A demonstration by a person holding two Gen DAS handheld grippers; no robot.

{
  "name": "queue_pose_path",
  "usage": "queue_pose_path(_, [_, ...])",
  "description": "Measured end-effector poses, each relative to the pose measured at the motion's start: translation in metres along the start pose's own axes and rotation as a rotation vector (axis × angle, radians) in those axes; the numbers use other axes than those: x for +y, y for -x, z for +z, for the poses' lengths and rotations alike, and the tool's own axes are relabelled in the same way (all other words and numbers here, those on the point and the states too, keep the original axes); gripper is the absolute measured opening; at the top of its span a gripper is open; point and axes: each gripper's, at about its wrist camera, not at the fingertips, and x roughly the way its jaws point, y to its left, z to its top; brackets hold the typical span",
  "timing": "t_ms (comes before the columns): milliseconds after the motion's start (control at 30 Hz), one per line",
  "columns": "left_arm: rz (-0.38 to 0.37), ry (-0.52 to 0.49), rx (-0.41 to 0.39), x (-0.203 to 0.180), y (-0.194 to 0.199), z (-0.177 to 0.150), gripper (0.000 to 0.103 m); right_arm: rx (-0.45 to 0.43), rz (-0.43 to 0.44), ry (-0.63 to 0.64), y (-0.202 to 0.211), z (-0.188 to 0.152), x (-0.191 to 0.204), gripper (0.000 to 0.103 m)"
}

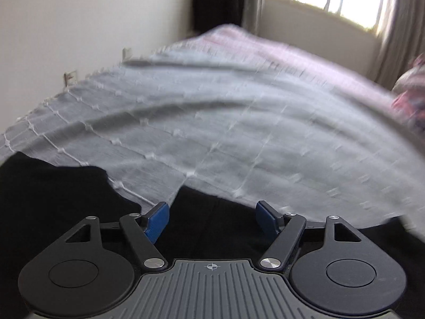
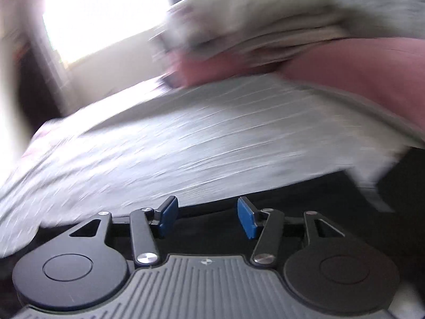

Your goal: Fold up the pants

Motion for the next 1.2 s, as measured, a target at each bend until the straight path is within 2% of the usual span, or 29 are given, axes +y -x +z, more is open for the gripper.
queue_pose_path(67, [0.074, -0.003, 0.051, -0.004, -0.029, -0.011, 0.073, 0.072, 0.044, 0.063, -0.036, -0.013, 0.031, 0.083])
queue_pose_path(100, [0.086, 0.01, 0.063, -0.004, -0.039, -0.018, 0.073, 0.103, 0.048, 0.099, -0.056, -0.024, 0.043, 0.083])
queue_pose_path(167, [0.095, 0.01, 0.003, -0.003, -0.046, -0.033, 0.073, 0.161, 0.055, 0.189, -0.087, -0.043, 0.056, 0.082])
queue_pose_path(200, [0.107, -0.013, -0.027, -0.006, -0.047, -0.038, 0.069, 0.206, 0.047, 0.235, -0.1, -0.052, 0.061, 0.081])
queue_pose_path(233, [0.12, -0.042, -0.034, -0.012, -0.044, -0.037, 0.059, 0.223, 0.028, 0.278, -0.109, -0.058, 0.062, 0.081])
queue_pose_path(267, [0.13, -0.056, -0.053, -0.014, -0.042, -0.033, 0.033, 0.196, 0.024, 0.314, -0.113, -0.059, 0.063, 0.08])
queue_pose_path(300, [0.126, -0.052, -0.074, -0.014, -0.039, -0.031, 0.022, 0.178, 0.027, 0.339, -0.116, -0.057, 0.063, 0.078])
queue_pose_path(367, [0.125, -0.045, -0.094, -0.015, -0.039, -0.032, 0.019, 0.159, 0.022, 0.323, -0.124, -0.053, 0.056, 0.076])
queue_pose_path(433, [0.123, -0.042, -0.108, -0.014, -0.041, -0.033, 0.02, 0.121, 0.018, 0.31, -0.13, -0.053, 0.052, 0.074])
queue_pose_path(500, [0.115, -0.03, -0.114, -0.014, -0.038, -0.029, 0.028, 0.096, -0.005, 0.324, -0.13, -0.052, 0.05, 0.073])
queue_pose_path(633, [0.081, -0.043, -0.222, -0.021, 0.002, -0.021, 0.031, 0.064, -0.089, 0.305, -0.112, -0.041, 0.04, 0.073])
queue_pose_path(667, [0.059, -0.055, -0.245, -0.028, 0.015, -0.021, 0.037, 0.049, -0.101, 0.278, -0.109, -0.036, 0.034, 0.074])
queue_pose_path(700, [0.018, -0.074, -0.26, -0.038, 0.025, -0.021, 0.05, 0.037, -0.106, 0.24, -0.105, -0.032, 0.027, 0.074])
queue_pose_path(767, [-0.088, -0.13, -0.267, -0.065, 0.038, -0.026, 0.067, 0.03, -0.122, 0.154, -0.1, -0.026, 0.011, 0.075])
queue_pose_path(800, [-0.126, -0.158, -0.256, -0.08, 0.04, -0.029, 0.07, 0.032, -0.13, 0.125, -0.1, -0.024, 0.004, 0.076])
queue_pose_path(933, [-0.195, -0.283, -0.253, -0.136, 0.044, -0.038, 0.073, 0.063, -0.157, 0.05, -0.102, -0.022, -0.022, 0.076])
queue_pose_path(967, [-0.22, -0.294, -0.26, -0.145, 0.046, -0.037, 0.072, 0.063, -0.163, 0.03, -0.102, -0.021, -0.028, 0.078])
queue_pose_path(1100, [-0.219, -0.296, -0.309, -0.17, 0.049, -0.025, 0.073, 0.068, -0.188, -0.084, -0.104, -0.017, -0.054, 0.079])
queue_pose_path(1167, [-0.298, -0.306, -0.301, -0.183, 0.044, -0.023, 0.074, 0.074, -0.194, -0.093, -0.109, -0.018, -0.062, 0.079])
queue_pose_path(1200, [-0.362, -0.344, -0.259, -0.193, 0.037, -0.025, 0.076, 0.071, -0.196, -0.088, -0.11, -0.018, -0.063, 0.08])
